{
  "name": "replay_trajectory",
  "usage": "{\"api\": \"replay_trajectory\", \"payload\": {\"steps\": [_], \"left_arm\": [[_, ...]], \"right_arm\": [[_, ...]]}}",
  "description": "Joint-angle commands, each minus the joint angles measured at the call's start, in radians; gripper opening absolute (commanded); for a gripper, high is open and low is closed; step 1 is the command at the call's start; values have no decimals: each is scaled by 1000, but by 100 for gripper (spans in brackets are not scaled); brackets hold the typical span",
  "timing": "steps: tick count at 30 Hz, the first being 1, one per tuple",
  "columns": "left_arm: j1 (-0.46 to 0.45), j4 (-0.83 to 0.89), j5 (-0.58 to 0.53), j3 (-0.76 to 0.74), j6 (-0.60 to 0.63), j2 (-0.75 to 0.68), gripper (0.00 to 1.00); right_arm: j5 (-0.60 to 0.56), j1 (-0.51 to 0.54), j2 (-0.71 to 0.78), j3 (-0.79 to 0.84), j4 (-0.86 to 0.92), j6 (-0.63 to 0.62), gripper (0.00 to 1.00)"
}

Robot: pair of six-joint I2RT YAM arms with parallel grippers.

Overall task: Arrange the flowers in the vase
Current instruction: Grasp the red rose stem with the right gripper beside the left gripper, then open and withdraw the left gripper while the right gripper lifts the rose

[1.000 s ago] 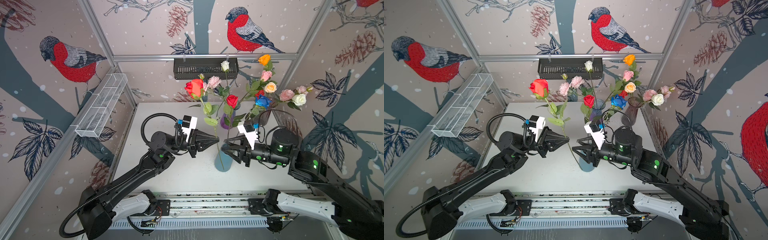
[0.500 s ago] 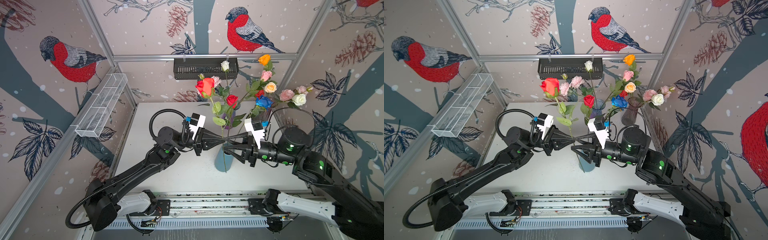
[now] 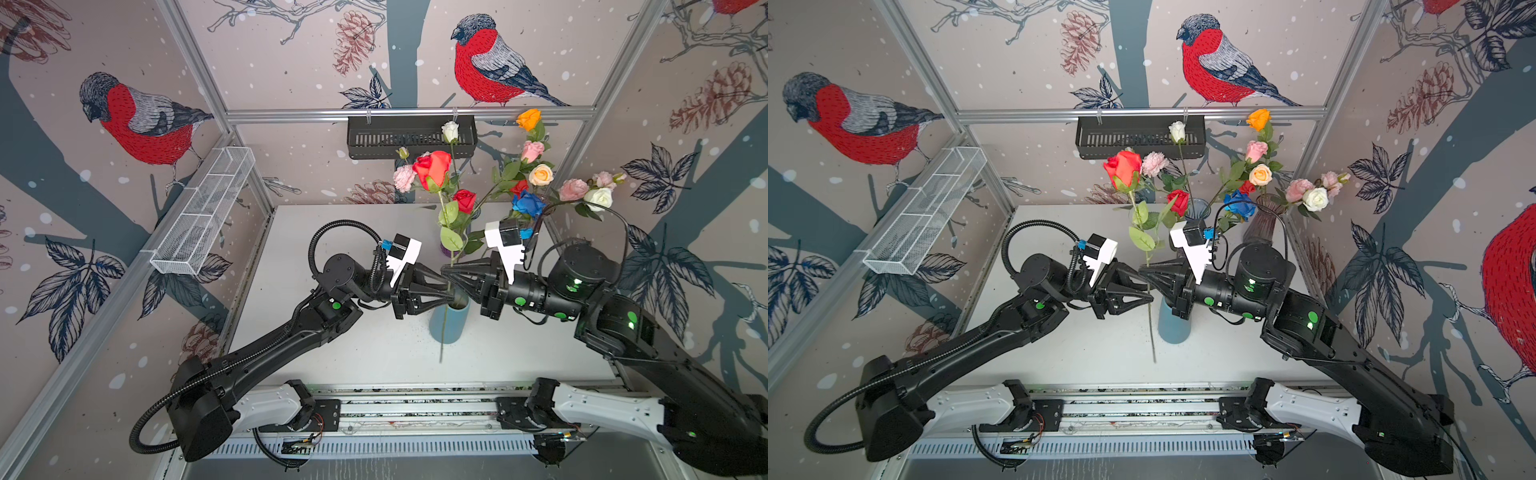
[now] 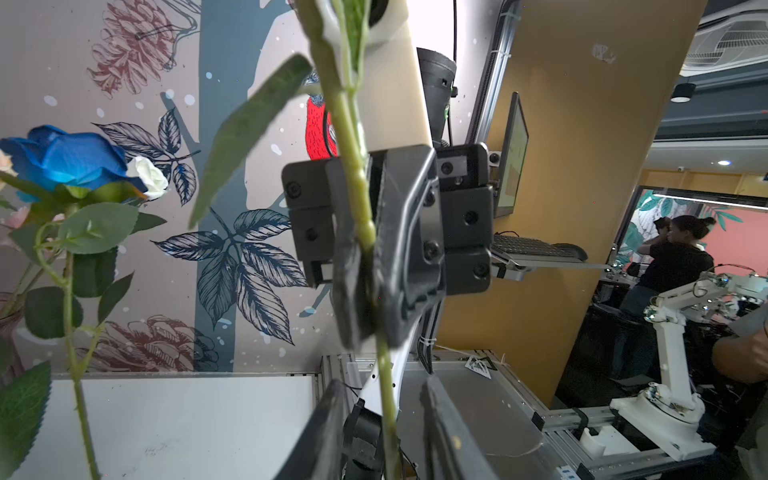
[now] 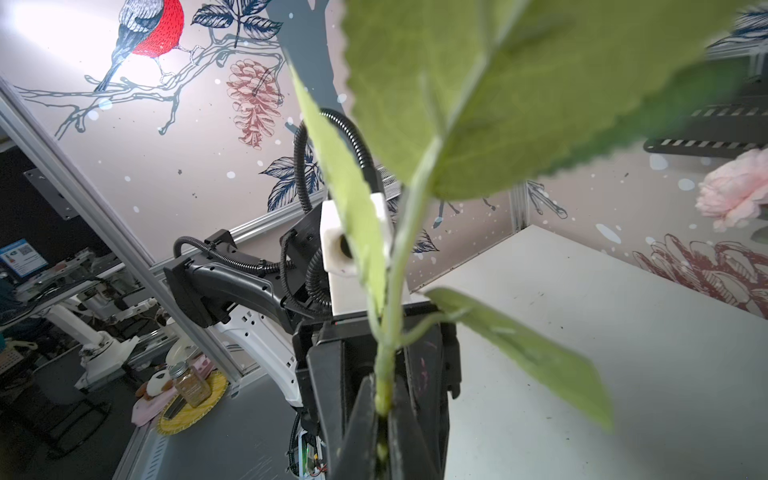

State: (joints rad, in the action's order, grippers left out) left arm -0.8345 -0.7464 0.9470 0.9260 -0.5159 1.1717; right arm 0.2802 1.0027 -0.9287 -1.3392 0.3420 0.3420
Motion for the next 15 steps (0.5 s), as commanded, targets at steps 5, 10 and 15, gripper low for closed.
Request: {"api": "replay_trajectory", "payload": {"steps": [5, 10, 15], "left_arm": [[-2, 125, -99, -70, 107, -132, 47], [-2, 516, -479, -124, 256, -368, 58], [-2, 867, -990, -205, 206, -653, 99]], "right_arm": [[-45, 1, 8, -43, -8, -17, 2], [-142, 2, 34, -31, -11, -68, 2], [-228, 1, 82, -2, -110, -141, 2]]}}
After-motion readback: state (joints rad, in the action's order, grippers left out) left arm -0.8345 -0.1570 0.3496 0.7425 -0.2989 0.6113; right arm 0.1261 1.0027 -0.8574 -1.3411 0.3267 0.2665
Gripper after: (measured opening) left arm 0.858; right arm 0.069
